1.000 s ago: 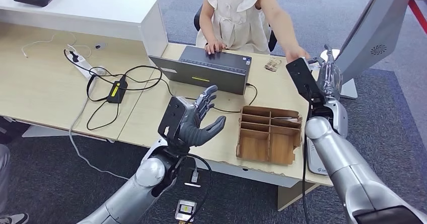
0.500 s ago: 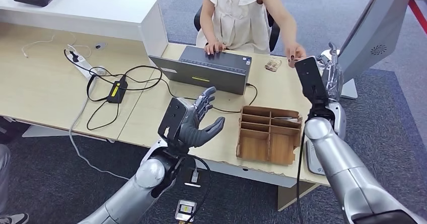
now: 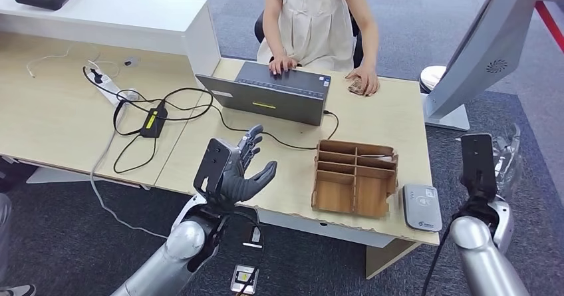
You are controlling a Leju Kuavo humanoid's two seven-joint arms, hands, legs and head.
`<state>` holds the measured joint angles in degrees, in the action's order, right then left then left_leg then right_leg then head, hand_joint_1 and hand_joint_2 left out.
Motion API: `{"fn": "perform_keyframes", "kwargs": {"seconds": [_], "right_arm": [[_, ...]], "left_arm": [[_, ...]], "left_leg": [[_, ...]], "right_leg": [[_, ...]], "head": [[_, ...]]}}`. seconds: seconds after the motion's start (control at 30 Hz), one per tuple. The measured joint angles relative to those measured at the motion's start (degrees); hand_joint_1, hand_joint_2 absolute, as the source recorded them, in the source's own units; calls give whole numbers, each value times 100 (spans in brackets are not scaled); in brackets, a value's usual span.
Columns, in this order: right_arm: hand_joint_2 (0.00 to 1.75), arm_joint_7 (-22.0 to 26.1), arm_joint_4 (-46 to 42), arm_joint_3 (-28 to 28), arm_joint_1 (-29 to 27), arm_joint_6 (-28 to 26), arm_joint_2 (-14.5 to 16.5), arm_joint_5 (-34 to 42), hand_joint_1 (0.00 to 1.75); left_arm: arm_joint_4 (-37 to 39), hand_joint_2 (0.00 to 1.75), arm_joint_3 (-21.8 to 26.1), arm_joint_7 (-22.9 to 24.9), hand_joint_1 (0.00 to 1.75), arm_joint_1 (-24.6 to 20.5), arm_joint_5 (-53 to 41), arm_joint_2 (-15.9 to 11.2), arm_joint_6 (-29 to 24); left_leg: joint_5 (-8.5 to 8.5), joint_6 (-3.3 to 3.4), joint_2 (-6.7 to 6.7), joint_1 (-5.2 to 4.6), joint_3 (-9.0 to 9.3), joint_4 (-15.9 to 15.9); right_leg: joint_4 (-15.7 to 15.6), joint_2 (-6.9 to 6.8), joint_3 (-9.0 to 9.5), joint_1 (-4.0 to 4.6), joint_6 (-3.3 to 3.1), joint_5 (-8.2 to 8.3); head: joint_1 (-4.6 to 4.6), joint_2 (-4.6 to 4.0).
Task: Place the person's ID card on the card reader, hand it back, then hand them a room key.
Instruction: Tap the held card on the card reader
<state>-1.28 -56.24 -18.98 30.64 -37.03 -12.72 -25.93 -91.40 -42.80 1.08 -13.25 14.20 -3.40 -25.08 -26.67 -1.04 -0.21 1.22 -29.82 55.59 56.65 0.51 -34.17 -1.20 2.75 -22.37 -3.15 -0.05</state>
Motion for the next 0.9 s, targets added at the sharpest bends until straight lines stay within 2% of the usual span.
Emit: {"fn": "perform_keyframes", "kwargs": {"seconds": [0.27, 0.43, 0.6, 0.73, 0.9], "right_arm": [[175, -725, -706, 231, -757, 399, -406, -734, 175], [175, -1141, -997, 237, -976, 1104, -555, -1048, 175], [175, -1584, -1135, 127, -1048, 2067, -644, -1508, 175], [175, -1720, -1118, 5, -1056, 2367, -654, -1705, 175], [175, -1725, -972, -163, -1040, 2458, -650, -1835, 175]], "left_arm": [[-184, 175, 65, 55, 0, 131, 69, -67, -8], [-212, 175, 104, 11, 0, 158, 89, -72, 123], [-219, 175, 137, -1, 0, 160, 71, -60, 376], [-219, 175, 148, -1, 0, 160, 61, -48, 435], [-219, 175, 151, -1, 0, 161, 51, -38, 458]], "left_leg": [[4, -1, -5, 1, 3, -1], [4, 0, -6, 1, 2, -1], [4, 0, -5, 1, 1, -1], [4, 0, -6, 1, 0, -1], [4, 0, -7, 1, -1, -1]], "right_leg": [[0, -2, 3, 2, -2, 2], [0, -2, 3, 1, -2, 2], [0, -2, 2, 1, -2, 2], [1, -2, 2, 2, -2, 2], [1, -3, 3, 2, -2, 1]], "head": [[-1, 1], [1, 1], [0, 1], [0, 0], [-1, 0]]}}
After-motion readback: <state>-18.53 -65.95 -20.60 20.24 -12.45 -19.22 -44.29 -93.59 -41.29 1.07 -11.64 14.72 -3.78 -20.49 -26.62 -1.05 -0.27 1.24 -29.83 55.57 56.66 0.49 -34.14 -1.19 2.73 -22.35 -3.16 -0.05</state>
